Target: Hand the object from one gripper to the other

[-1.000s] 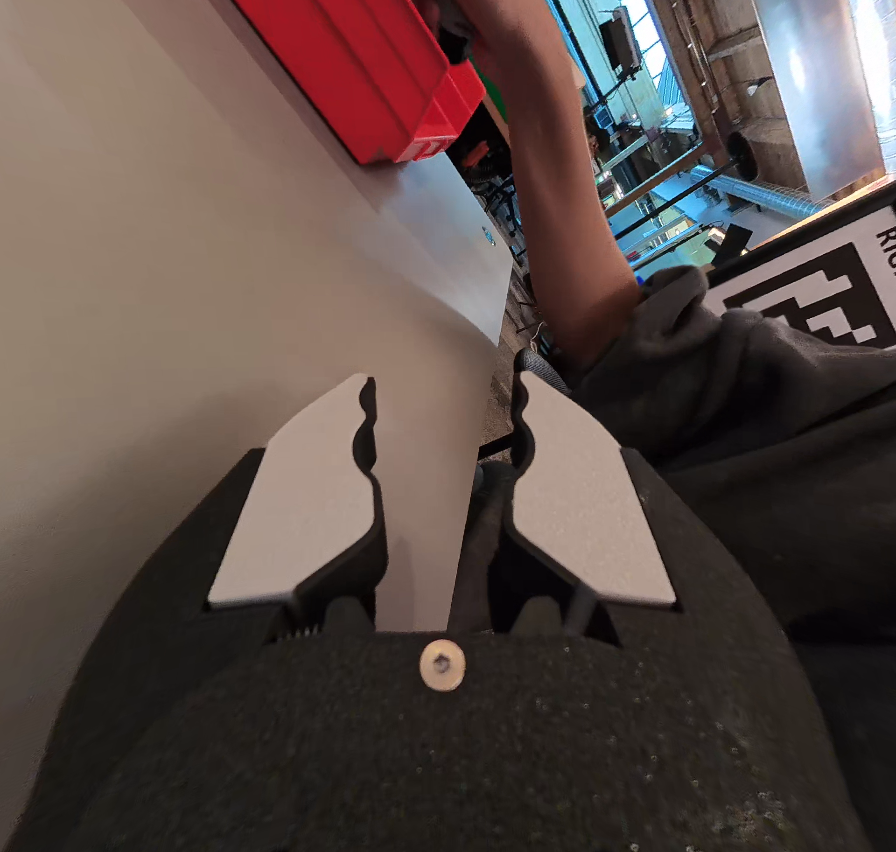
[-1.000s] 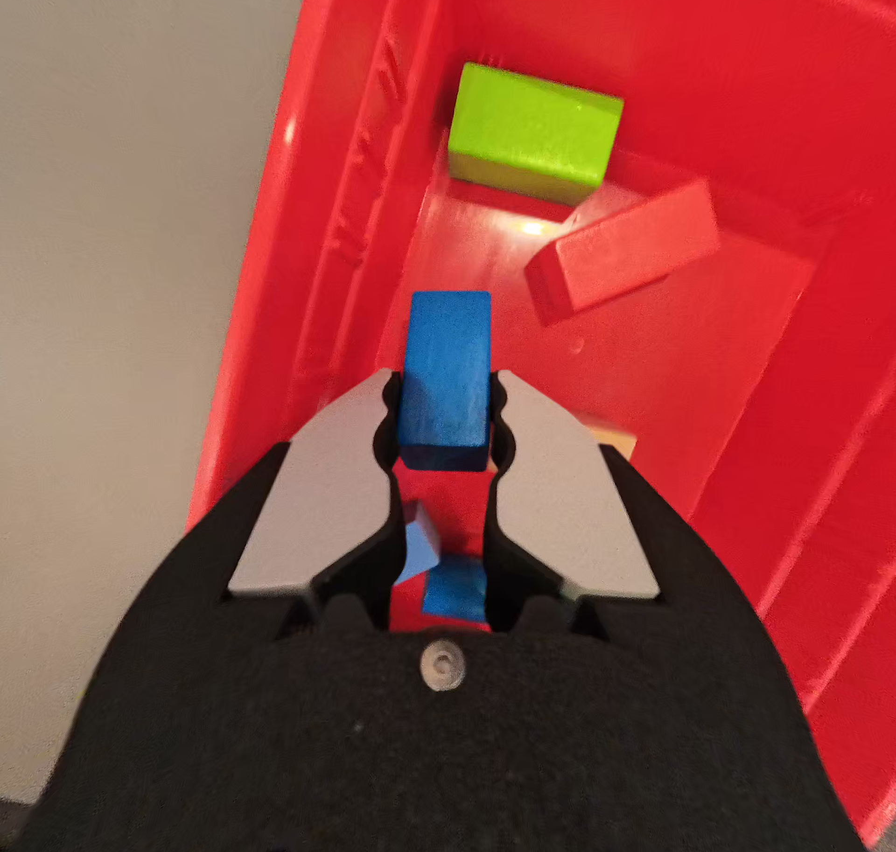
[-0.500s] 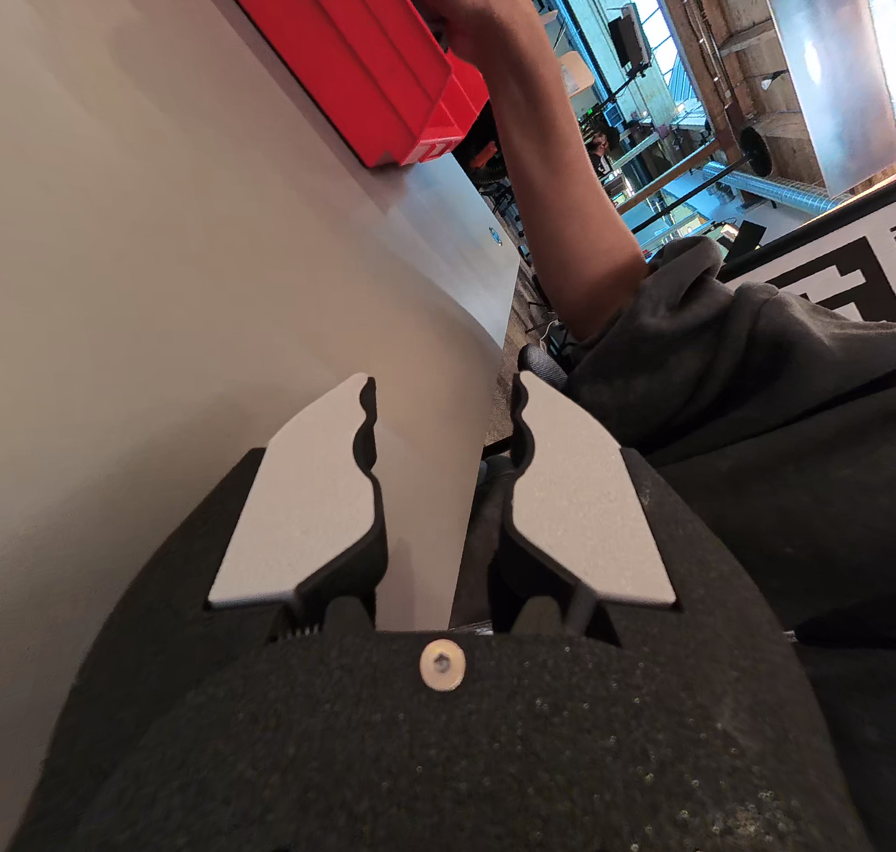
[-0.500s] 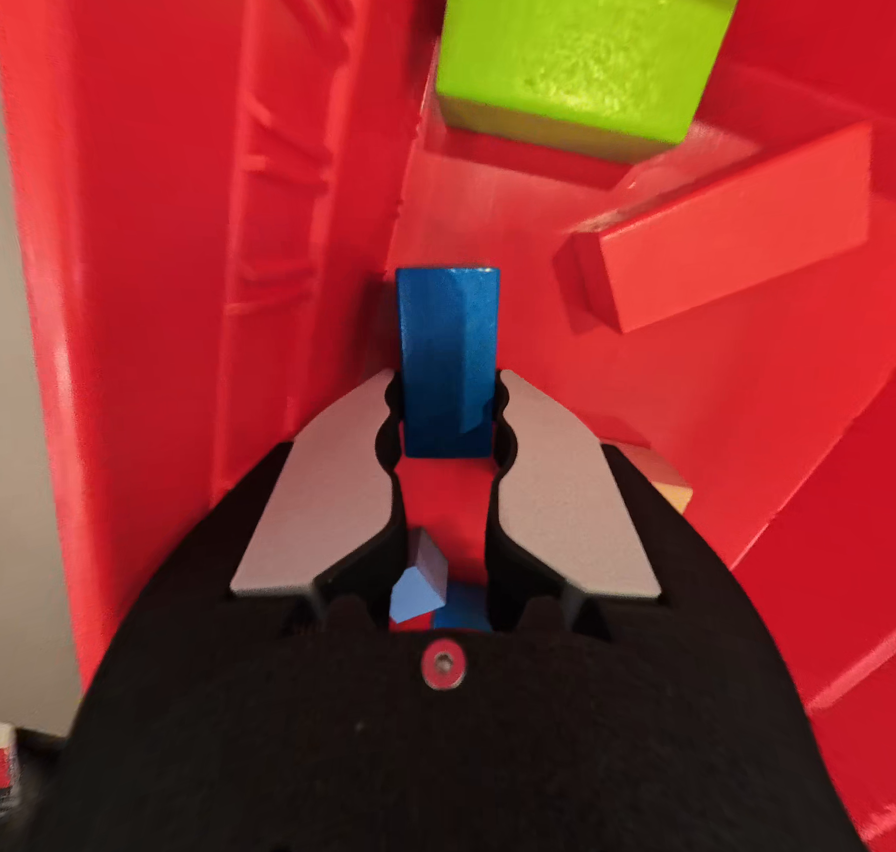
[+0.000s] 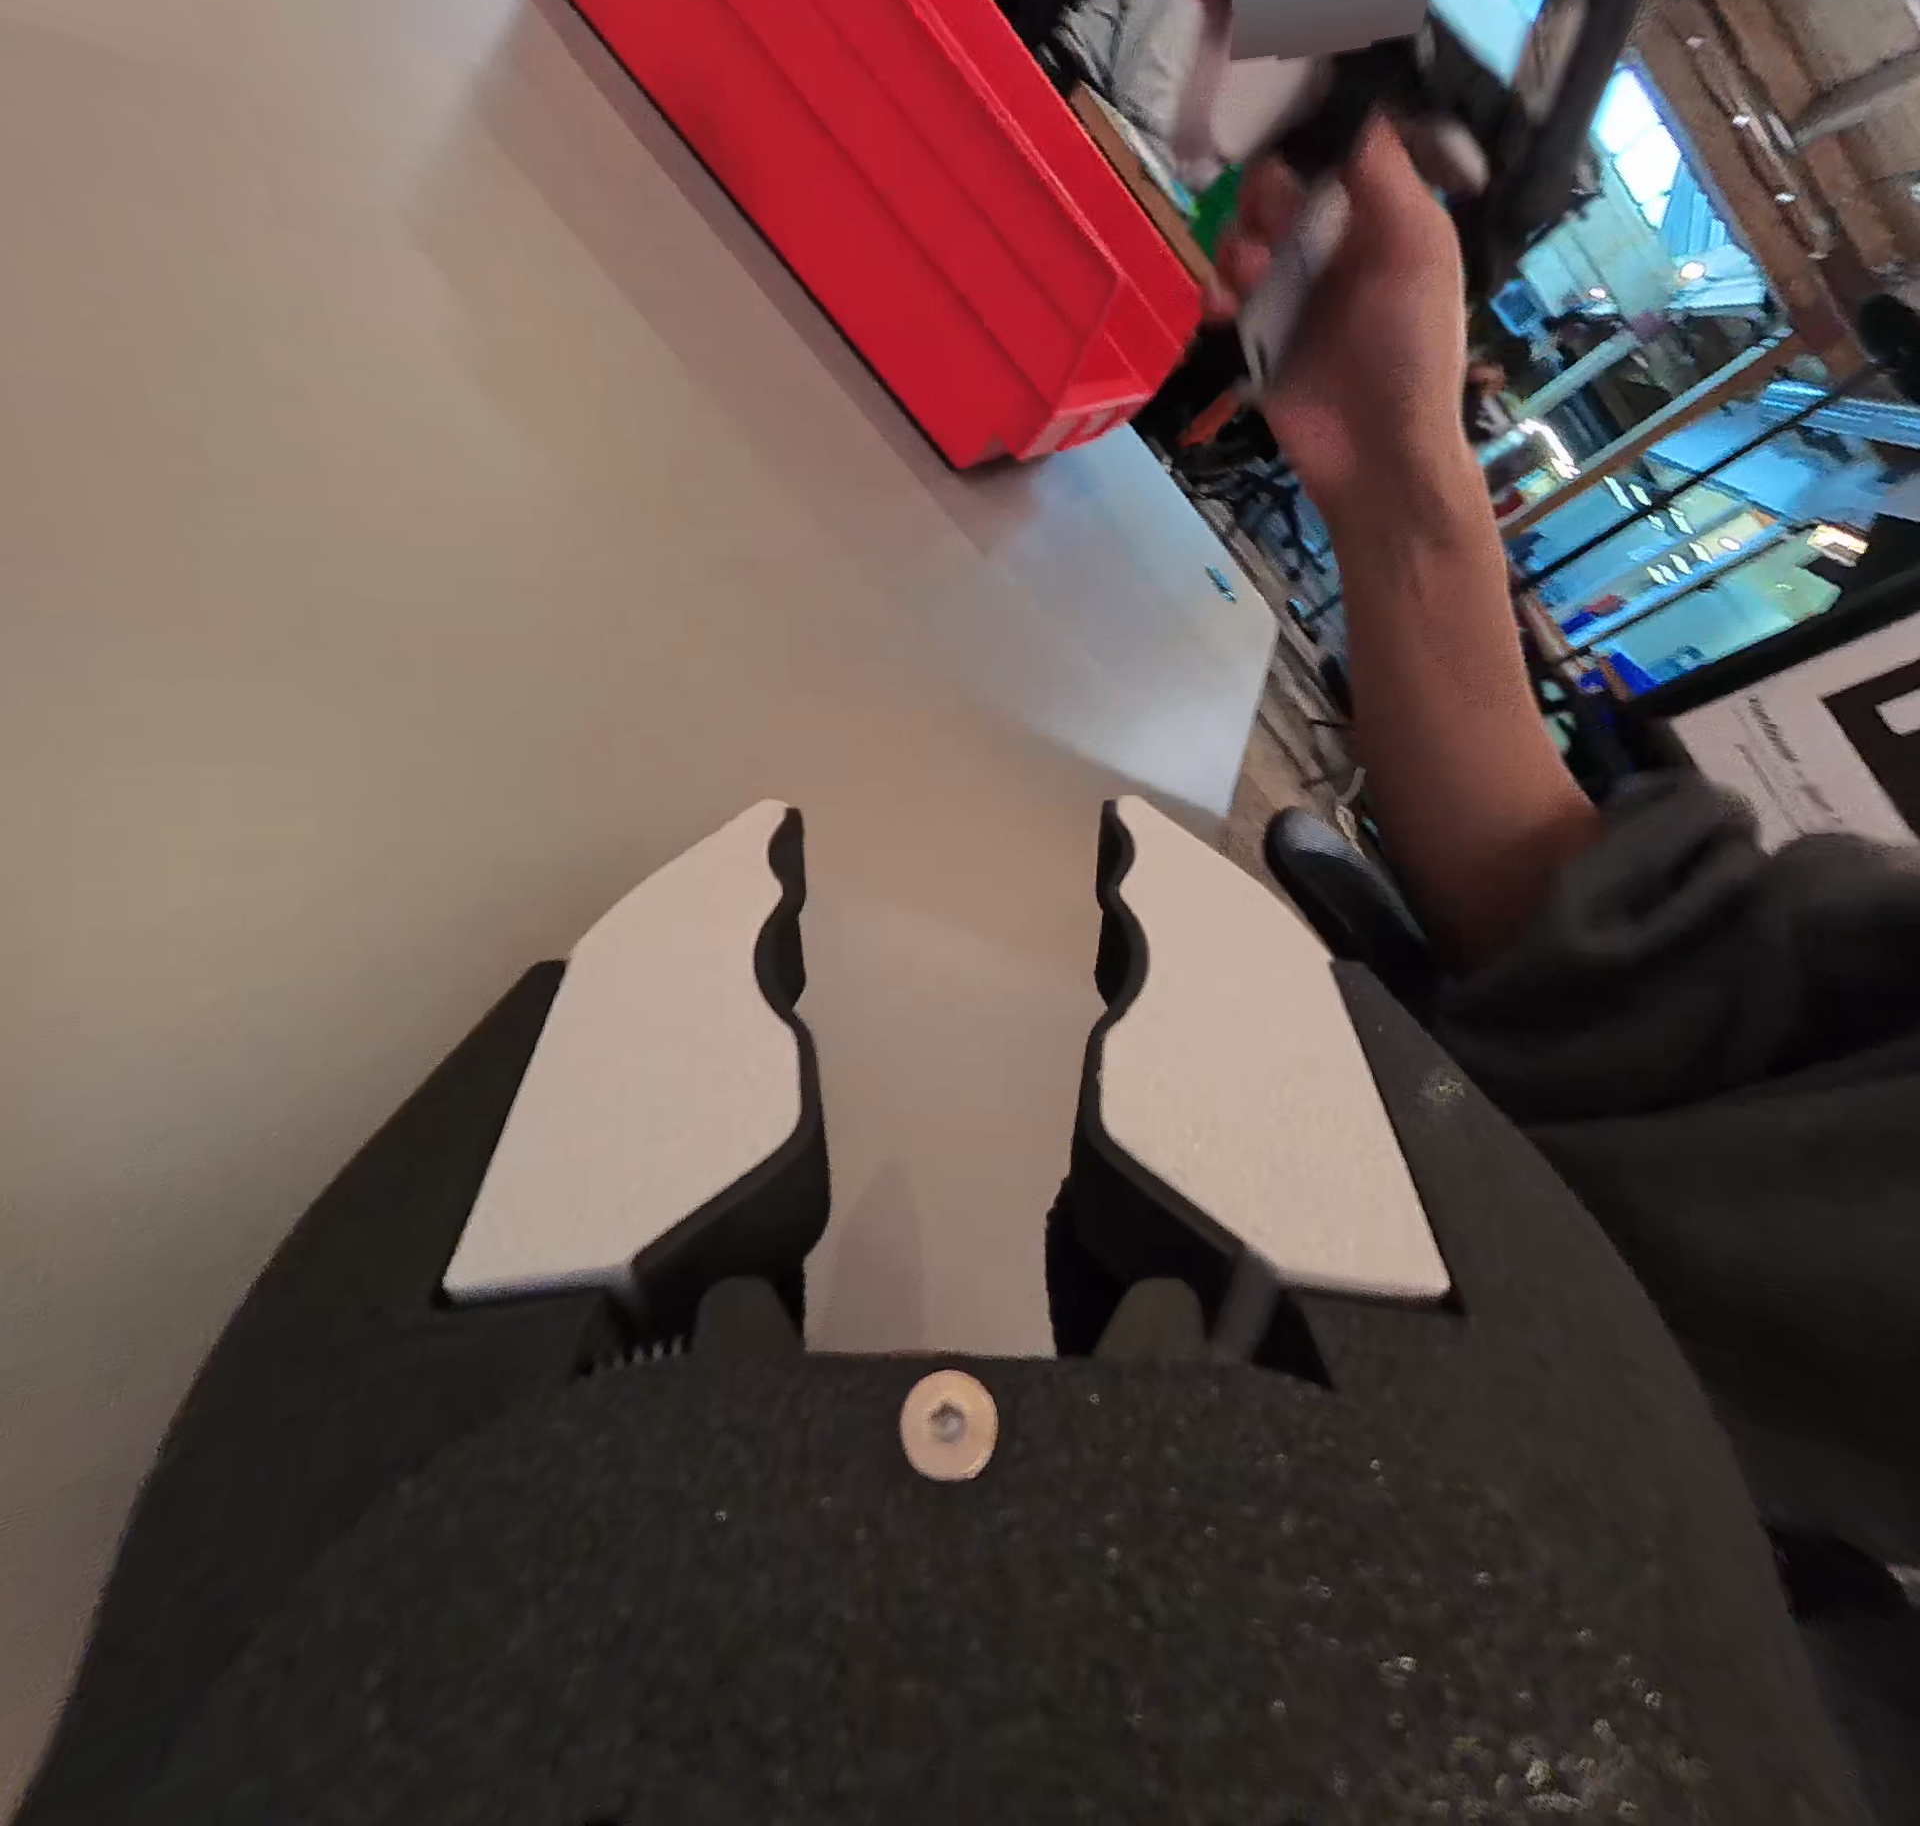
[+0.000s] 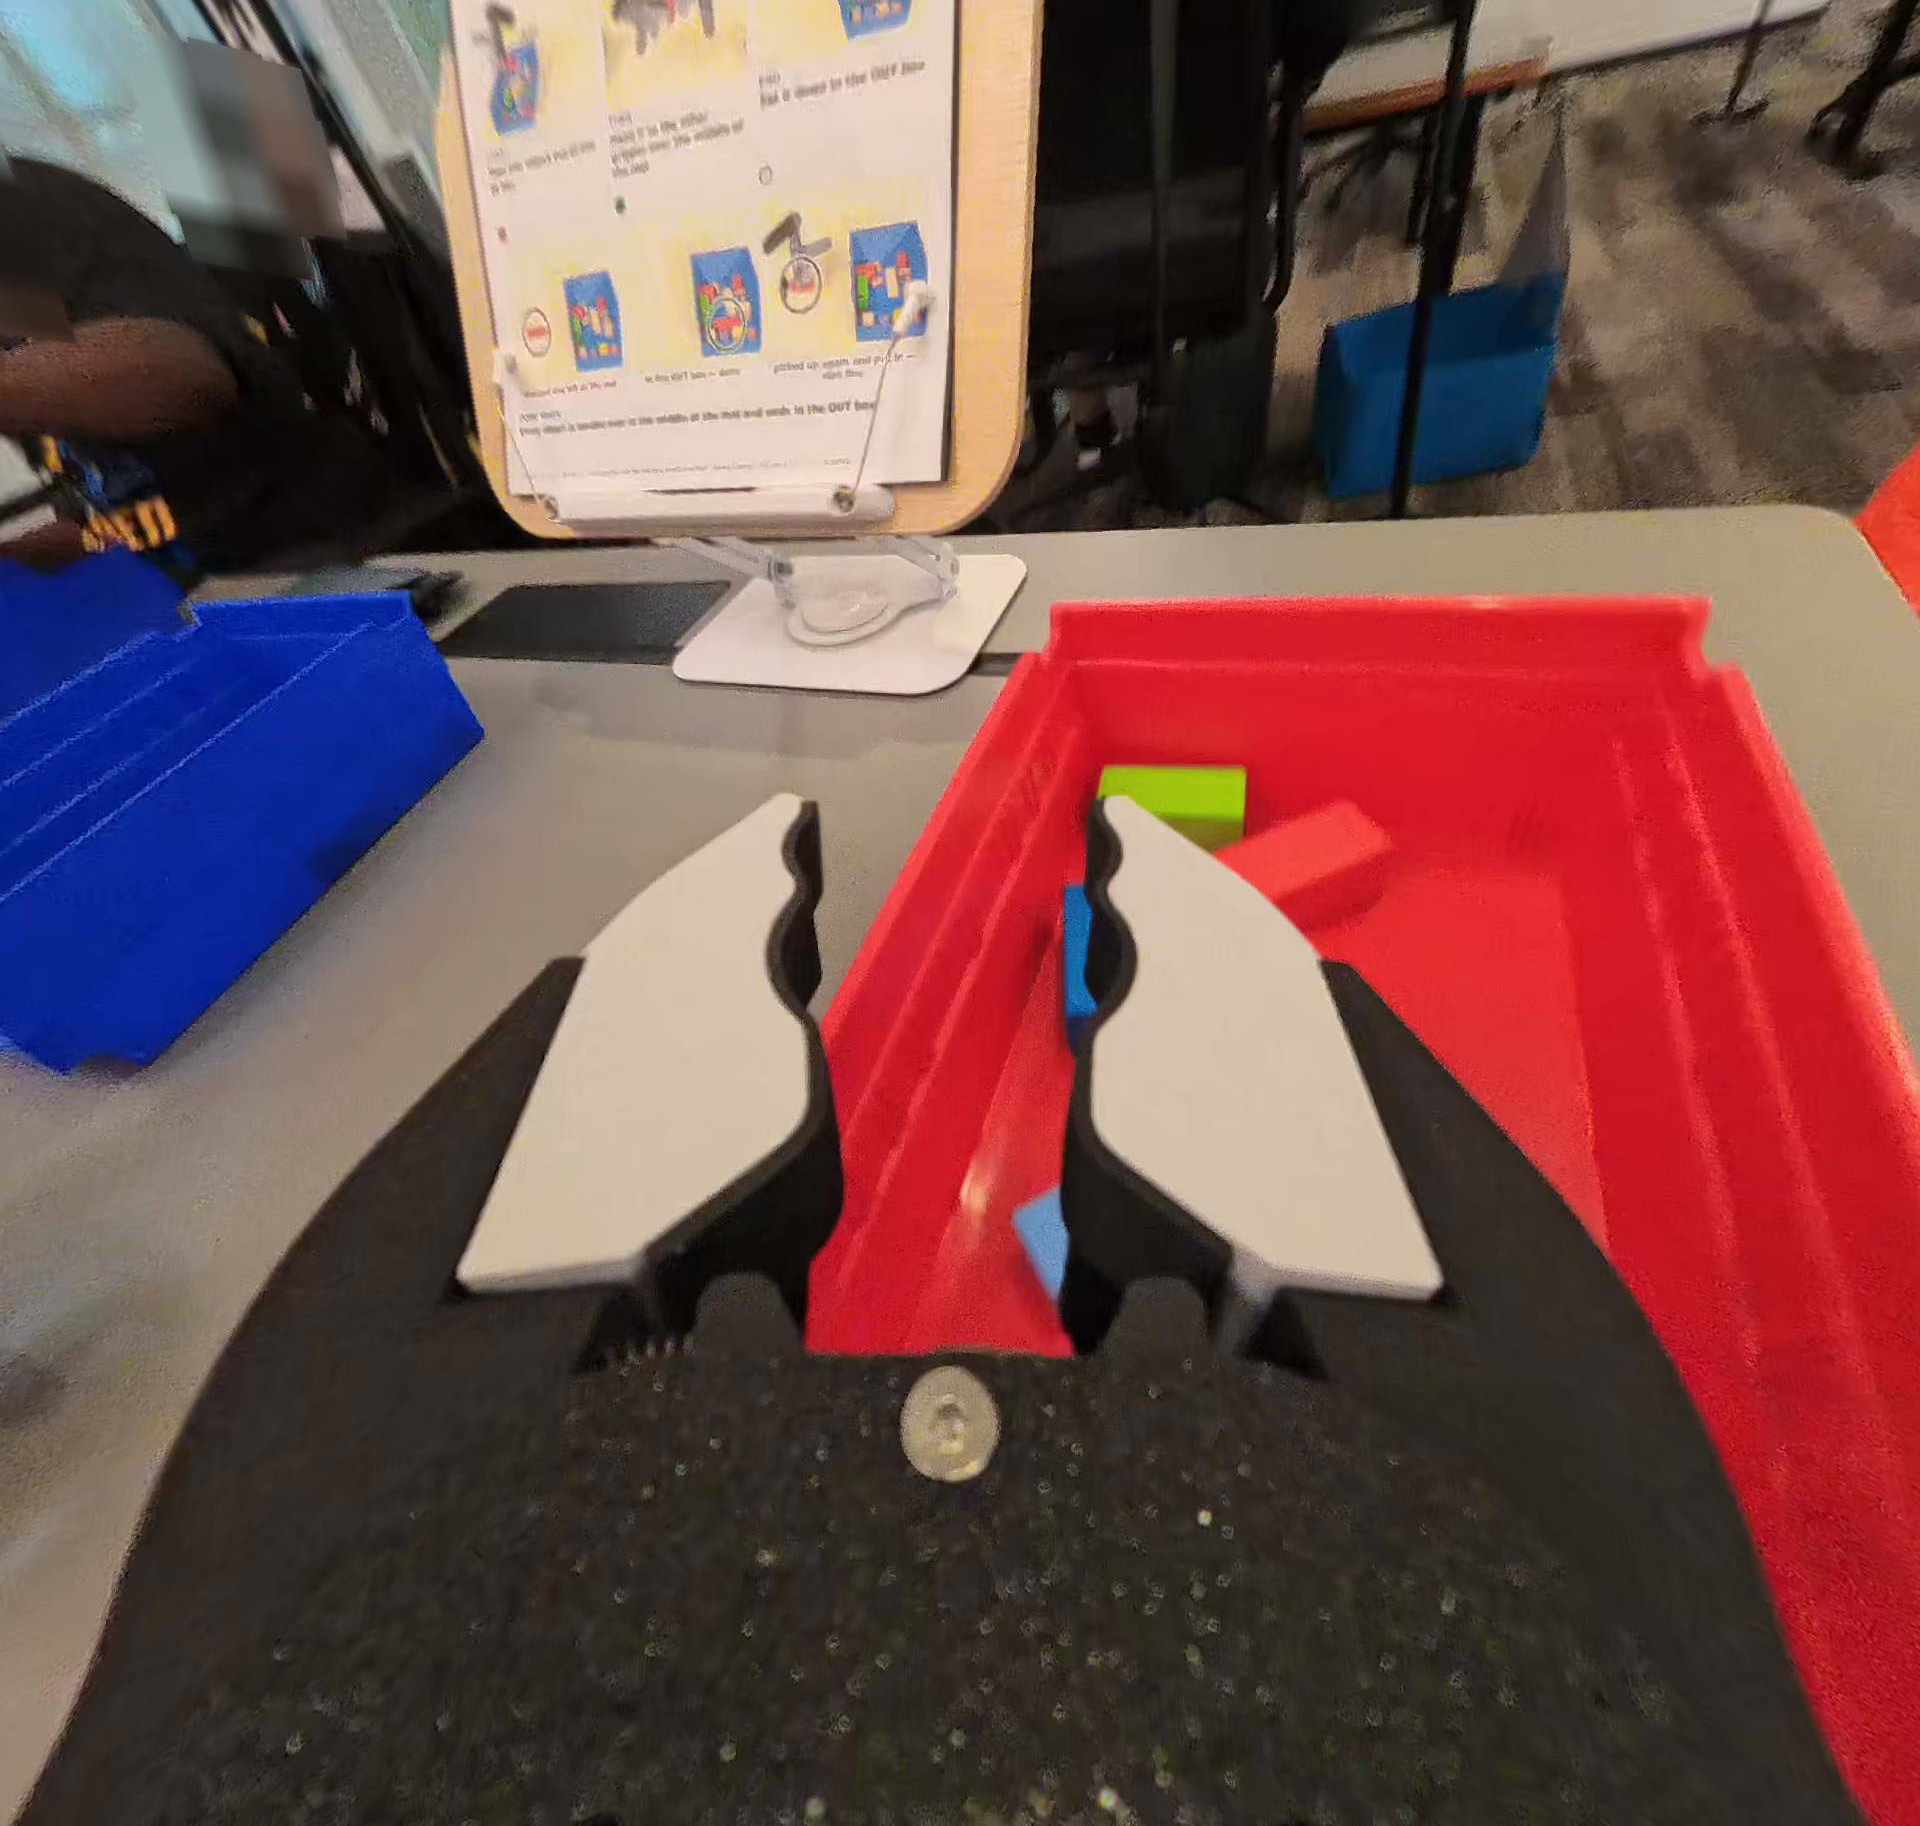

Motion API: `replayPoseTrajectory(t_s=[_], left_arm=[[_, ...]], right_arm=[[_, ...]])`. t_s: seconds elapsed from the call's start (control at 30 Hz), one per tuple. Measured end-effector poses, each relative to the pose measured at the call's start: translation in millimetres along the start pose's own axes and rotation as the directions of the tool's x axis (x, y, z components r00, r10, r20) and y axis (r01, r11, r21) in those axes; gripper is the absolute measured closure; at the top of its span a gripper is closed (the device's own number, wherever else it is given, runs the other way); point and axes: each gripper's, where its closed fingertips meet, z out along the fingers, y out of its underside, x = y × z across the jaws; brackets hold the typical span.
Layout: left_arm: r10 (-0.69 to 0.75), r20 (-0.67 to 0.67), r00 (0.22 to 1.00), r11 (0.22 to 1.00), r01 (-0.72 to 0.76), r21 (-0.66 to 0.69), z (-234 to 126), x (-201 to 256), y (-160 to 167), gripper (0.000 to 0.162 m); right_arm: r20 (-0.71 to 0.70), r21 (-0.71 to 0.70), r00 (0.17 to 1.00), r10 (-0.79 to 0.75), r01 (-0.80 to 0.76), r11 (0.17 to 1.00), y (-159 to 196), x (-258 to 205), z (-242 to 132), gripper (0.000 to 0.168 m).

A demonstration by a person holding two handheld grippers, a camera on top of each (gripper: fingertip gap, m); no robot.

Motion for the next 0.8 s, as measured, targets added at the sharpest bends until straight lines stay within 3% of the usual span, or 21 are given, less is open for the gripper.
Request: replayPoseTrajectory(t_s=[0.1, 0.2, 0.27, 0.47, 0.53, 0.67, 0.8], left_arm=[[0.049, 0.113, 0.992, 0.998, -0.053, 0.028, -7, -15, -7, 0.108], [0.096, 0.221, 0.970, 0.993, -0.109, 0.043, -18, -27, -17, 0.107], [0.144, 0.281, 0.949, 0.984, -0.168, 0.060, -28, -29, -33, 0.104], [0.348, 0.523, 0.779, 0.913, -0.408, 0.001, -97, -37, -115, 0.095], [0.376, 0.585, 0.719, 0.917, -0.381, -0.122, -124, -62, -133, 0.084], [0.342, 0.658, 0.671, 0.938, -0.200, -0.283, -149, -127, -167, 0.083], [0.462, 0.712, 0.529, 0.880, -0.173, -0.442, -155, -204, -207, 0.097]], right_arm=[[-0.124, 0.062, 0.992, -0.001, 0.009, 0.998, 51, 0, -47, 0.120], [-0.230, 0.004, 0.972, -0.052, 0.054, 0.999, 104, 5, -83, 0.120], [-0.220, -0.019, 0.975, -0.023, 0.020, 1.000, 119, 1, -92, 0.120], [-0.225, -0.088, 0.960, -0.166, 0.149, 0.985, 123, 1, -93, 0.111], [-0.231, -0.108, 0.955, -0.184, 0.163, 0.981, 126, 2, -93, 0.110], [-0.180, -0.100, 0.975, -0.131, 0.114, 0.988, 125, -4, -89, 0.108], [-0.150, -0.108, 0.979, -0.135, 0.119, 0.987, 126, -10, -80, 0.108]])
